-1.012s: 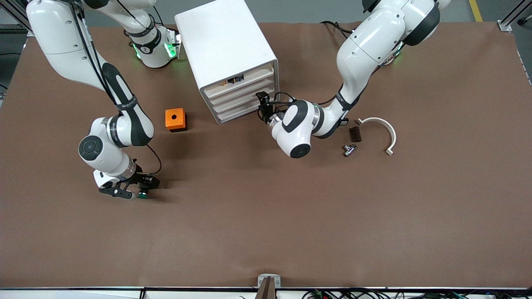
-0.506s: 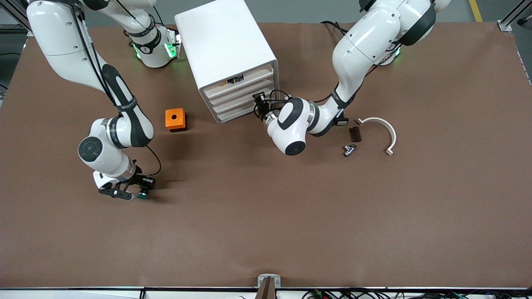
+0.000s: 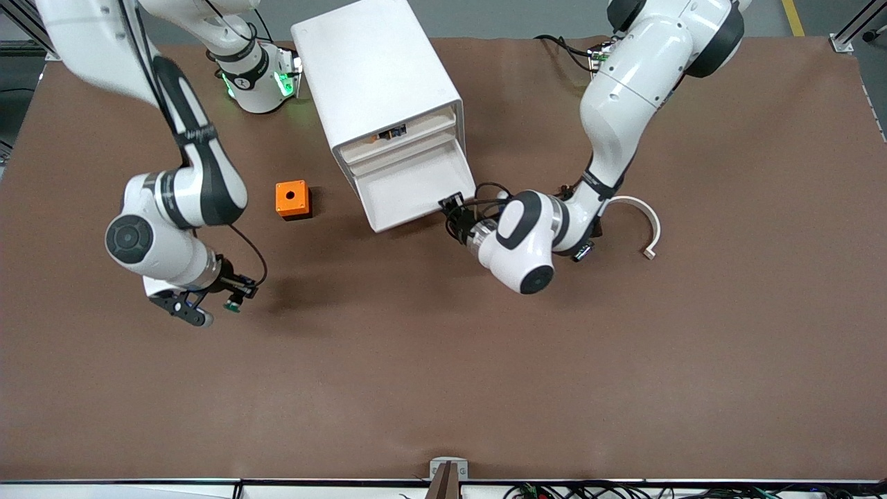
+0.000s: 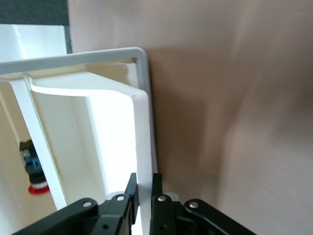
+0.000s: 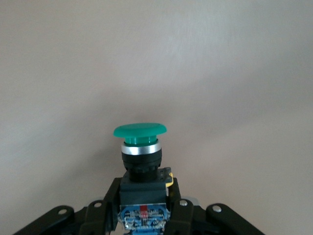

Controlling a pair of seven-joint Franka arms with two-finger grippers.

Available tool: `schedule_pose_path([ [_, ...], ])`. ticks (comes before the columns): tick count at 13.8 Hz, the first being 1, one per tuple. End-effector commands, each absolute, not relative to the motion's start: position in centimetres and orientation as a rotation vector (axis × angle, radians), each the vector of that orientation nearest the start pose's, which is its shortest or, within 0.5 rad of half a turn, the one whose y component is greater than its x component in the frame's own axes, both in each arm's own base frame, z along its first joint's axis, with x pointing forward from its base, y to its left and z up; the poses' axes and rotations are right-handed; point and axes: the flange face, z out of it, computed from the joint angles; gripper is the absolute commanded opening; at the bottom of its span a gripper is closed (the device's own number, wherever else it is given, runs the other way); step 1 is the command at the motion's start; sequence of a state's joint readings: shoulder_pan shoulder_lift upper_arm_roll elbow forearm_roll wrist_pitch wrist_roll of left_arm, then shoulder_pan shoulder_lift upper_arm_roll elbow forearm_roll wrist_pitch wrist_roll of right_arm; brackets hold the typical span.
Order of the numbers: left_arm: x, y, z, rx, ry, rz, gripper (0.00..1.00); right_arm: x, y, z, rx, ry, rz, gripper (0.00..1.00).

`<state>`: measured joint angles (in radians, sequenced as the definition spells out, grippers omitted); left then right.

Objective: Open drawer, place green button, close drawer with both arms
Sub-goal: 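Pull the drawer open with the left gripper while the right gripper lifts the button, then lower the green button into the open drawer and open the right gripper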

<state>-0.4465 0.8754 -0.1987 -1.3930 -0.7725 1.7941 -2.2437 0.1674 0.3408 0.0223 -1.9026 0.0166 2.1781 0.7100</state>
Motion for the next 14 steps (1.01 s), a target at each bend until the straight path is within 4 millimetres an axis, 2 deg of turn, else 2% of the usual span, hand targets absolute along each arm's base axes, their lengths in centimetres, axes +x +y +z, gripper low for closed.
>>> schedule_pose_path([
  [1, 56.6, -43.7, 20.7, 1.660, 2.456, -1.478, 0.00, 56.9, 19.1, 35.4, -2.998, 1.018, 0.096, 0.00],
  [2, 57.3, -43.4, 21.0, 1.639, 2.446, -1.459, 0.00, 55.9, 21.5, 36.1, -2.978, 1.073, 0.084, 0.00],
  [3, 57.7, -43.2, 21.0, 1.624, 2.443, -1.444, 0.10, 54.8, 24.1, 36.4, -2.949, 1.153, 0.076, 0.00],
  [4, 58.0, -42.9, 21.2, 1.617, 2.440, -1.439, 0.46, 53.5, 26.9, 36.3, -2.915, 1.237, 0.071, 0.00],
  [5, 58.2, -42.7, 21.5, 1.607, 2.445, -1.436, 0.95, 52.3, 29.3, 36.2, -2.884, 1.311, 0.065, 0.00],
  [6, 58.6, -42.2, 21.7, 1.597, 2.447, -1.430, 1.00, 51.1, 31.6, 36.0, -2.857, 1.369, 0.065, 0.00],
  [8, 59.2, -41.5, 22.2, 1.584, 2.442, -1.423, 1.00, 48.9, 35.2, 35.9, -2.811, 1.446, 0.054, 0.00],
  [10, 60.8, -40.5, 24.2, 1.597, 2.411, -1.366, 1.00, 47.0, 38.2, 35.8, -2.759, 1.501, 0.035, 0.00],
  [11, 61.6, -39.4, 25.1, 1.616, 2.418, -1.305, 1.00, 46.1, 39.8, 35.3, -2.728, 1.529, 0.026, 0.00],
  [14, 63.8, -34.6, 27.5, 1.702, 2.469, -1.114, 1.00, 43.7, 44.3, 33.6, -2.641, 1.577, 0.008, 0.00],
])
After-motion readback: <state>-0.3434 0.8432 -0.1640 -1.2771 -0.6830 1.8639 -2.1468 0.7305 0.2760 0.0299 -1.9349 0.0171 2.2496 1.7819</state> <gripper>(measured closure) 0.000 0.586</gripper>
